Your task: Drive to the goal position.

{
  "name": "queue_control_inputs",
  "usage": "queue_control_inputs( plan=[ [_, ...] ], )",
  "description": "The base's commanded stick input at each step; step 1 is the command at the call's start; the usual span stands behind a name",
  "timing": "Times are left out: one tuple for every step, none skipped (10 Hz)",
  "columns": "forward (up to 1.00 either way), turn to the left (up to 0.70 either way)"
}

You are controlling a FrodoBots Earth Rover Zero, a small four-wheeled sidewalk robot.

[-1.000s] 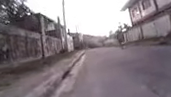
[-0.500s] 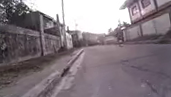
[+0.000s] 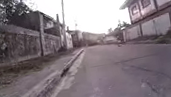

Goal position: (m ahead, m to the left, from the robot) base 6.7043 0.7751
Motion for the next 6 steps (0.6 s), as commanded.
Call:
queue_control_inputs(
  plan=[
    [1.00,-0.12],
    [1.00,-0.18],
    [1.00,-0.23],
    [1.00,-0.29],
    [1.00,-0.35],
    [1.00,-0.37]
  ],
)
